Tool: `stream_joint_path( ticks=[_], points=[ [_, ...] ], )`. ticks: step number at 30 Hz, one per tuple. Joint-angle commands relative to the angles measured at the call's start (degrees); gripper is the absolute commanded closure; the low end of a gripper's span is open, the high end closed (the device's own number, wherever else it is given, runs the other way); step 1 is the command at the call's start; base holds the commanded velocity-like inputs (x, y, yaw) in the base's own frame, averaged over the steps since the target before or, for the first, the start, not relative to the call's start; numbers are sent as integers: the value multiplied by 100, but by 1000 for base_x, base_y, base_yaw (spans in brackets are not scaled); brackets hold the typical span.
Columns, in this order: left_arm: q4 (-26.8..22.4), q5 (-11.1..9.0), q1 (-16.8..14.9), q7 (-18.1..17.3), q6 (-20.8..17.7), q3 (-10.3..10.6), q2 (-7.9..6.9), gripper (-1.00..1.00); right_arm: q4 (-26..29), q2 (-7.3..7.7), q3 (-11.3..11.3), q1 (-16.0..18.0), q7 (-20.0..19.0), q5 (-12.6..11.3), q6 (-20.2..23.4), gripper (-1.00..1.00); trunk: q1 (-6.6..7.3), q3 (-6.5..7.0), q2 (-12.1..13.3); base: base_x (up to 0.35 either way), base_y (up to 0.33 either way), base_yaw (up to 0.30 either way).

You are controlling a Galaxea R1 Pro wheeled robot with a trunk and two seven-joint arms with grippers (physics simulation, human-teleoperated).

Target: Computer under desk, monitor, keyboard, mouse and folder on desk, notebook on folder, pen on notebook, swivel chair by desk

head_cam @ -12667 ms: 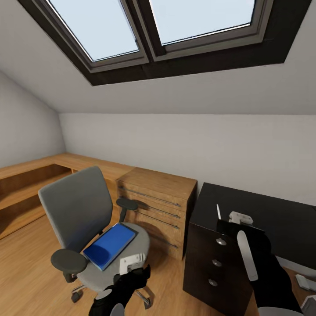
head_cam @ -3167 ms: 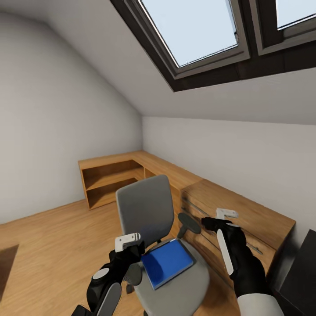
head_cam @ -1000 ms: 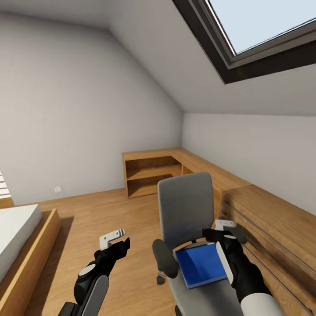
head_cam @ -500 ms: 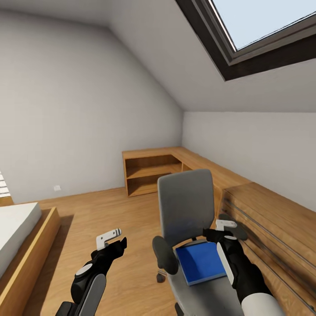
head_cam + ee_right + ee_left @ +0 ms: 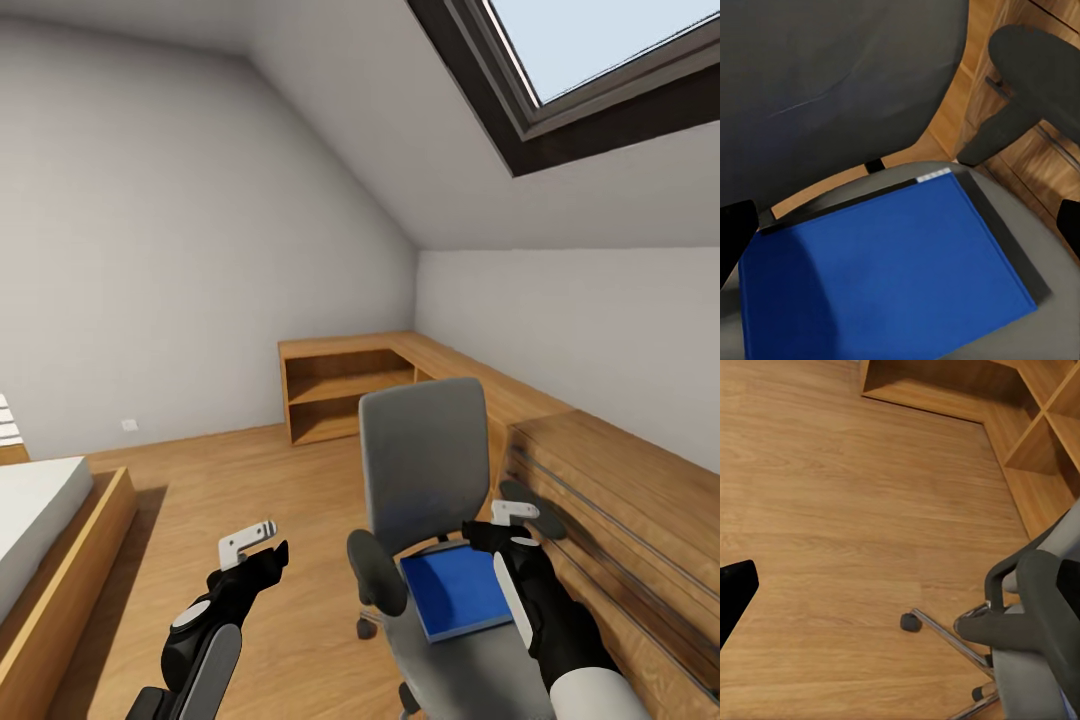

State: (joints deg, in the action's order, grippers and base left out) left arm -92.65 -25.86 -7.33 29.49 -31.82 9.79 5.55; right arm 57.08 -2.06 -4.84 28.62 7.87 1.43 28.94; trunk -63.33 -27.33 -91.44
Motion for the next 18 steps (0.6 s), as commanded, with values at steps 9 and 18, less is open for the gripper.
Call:
stream_joint_path(
  ticks=[9, 18],
  points=[
    [-7, -59, -5, 57, -9, 6, -6, -100, 2, -5, -8, 4, 3, 37, -252, -100, -198, -169, -366, 0, 0, 0],
    [-7, -59, -5, 57, -9, 0, -4, -100, -732, 27, -15, 252, 16, 41, -408, -100, -396, -330, -727, 0, 0, 0]
  ],
)
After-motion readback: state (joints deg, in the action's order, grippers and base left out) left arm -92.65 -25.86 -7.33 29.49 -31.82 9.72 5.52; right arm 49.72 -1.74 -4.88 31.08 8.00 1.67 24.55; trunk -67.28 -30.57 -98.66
